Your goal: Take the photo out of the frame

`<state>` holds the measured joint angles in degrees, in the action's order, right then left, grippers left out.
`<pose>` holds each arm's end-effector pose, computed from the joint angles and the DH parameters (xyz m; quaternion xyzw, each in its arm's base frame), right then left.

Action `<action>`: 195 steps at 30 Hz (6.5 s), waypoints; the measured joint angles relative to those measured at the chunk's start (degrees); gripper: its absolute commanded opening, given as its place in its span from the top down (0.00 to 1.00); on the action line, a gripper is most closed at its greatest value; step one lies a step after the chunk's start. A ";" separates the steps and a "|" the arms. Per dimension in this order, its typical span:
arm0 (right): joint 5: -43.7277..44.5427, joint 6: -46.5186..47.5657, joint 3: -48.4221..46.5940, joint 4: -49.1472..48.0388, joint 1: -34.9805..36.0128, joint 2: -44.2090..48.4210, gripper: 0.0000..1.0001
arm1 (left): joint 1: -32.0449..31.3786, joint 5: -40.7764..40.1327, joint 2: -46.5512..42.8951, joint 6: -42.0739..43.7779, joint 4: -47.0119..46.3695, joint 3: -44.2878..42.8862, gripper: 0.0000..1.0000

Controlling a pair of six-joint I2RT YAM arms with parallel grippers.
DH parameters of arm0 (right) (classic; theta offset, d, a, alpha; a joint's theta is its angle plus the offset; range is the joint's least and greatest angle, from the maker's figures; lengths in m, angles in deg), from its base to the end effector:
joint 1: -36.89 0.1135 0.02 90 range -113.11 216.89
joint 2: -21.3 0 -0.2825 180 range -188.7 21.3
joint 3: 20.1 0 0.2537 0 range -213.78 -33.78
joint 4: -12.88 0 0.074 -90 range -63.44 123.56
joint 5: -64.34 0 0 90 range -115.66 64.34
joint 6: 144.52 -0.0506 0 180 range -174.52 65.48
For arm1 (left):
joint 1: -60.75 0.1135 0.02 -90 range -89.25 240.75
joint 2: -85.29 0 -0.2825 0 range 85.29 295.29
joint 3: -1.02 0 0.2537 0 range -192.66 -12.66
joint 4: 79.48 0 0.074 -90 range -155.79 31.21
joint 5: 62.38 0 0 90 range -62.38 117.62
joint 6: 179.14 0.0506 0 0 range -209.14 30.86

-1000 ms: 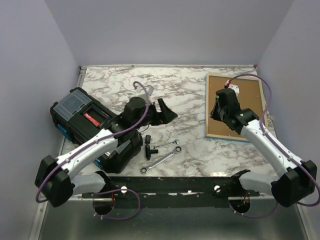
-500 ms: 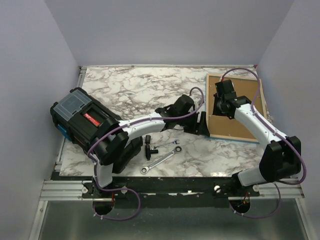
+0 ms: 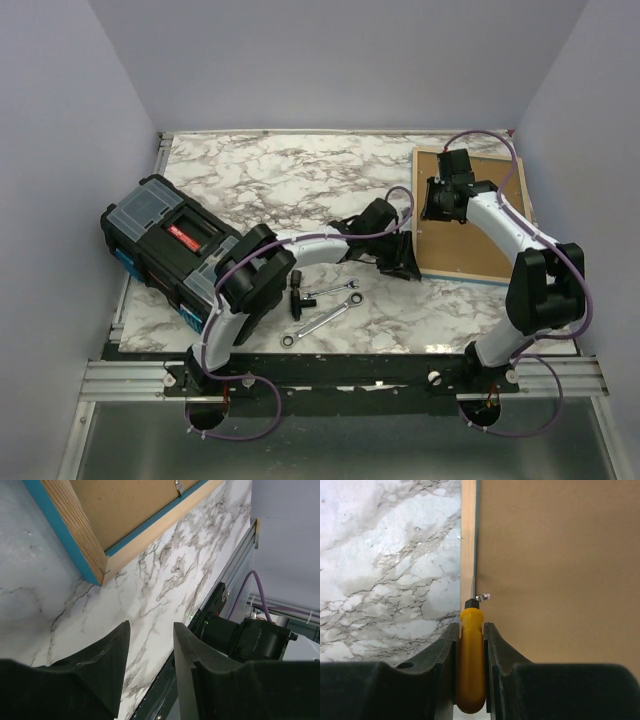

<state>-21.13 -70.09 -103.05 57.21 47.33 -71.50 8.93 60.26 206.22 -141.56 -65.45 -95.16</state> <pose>0.3514 0.0607 0.2514 0.0547 0.9493 0.0325 0.3079 0.2793 -0.3993 0.1766 0.1169 0.8660 -0.4830 0.0547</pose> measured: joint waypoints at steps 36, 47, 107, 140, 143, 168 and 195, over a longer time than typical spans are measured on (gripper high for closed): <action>-0.15 0.22 0.96 -0.07 0.00 -1.14 1.00 | 0.11 -15.56 -0.24 8.09 4.61 -0.55 0.55; -1.03 -0.52 4.00 1.97 0.83 2.27 0.99 | -1.36 -20.72 -0.04 9.81 8.00 -3.21 0.56; 3.13 1.73 -49.90 2.32 -5.79 -39.12 1.00 | -1.57 -19.23 -43.28 27.76 20.68 14.73 0.02; -1.36 2.08 -41.81 1.88 -4.70 -37.16 1.00 | -1.90 -21.35 -47.71 28.13 20.39 15.26 0.01; -1.31 2.03 -39.93 2.84 -4.15 -37.05 0.99 | -1.90 -25.38 -47.43 26.93 21.57 14.80 0.02; -8.76 0.46 -20.70 7.43 -3.41 -17.62 0.99 | 5.55 -26.16 -38.42 25.09 27.56 3.32 0.08; -25.44 -6.95 11.41 -25.00 28.11 17.66 0.99 | 25.11 -6.64 -52.48 -19.43 13.11 22.23 0.30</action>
<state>-46.57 -77.04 -91.65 32.21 75.44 -53.83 34.05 53.62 153.74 -160.99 -52.34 -72.93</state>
